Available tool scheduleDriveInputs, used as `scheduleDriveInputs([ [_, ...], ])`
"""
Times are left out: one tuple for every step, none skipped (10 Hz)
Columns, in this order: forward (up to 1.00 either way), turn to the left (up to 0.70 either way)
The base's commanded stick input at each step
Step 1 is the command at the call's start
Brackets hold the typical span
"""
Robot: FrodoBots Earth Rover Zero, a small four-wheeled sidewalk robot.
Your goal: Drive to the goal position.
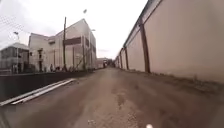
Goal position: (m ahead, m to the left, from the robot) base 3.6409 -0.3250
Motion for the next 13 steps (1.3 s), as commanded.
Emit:
scheduleDriveInputs([
  [0.70,0.00],
  [0.70,0.00],
  [0.70,0.00],
  [0.70,0.00],
  [0.70,0.00],
  [0.70,0.00],
  [0.70,0.00],
  [0.70,0.00],
  [0.70,0.00],
  [0.70,0.00],
  [0.70,0.00],
  [0.70,0.00],
  [0.70,0.00],
])
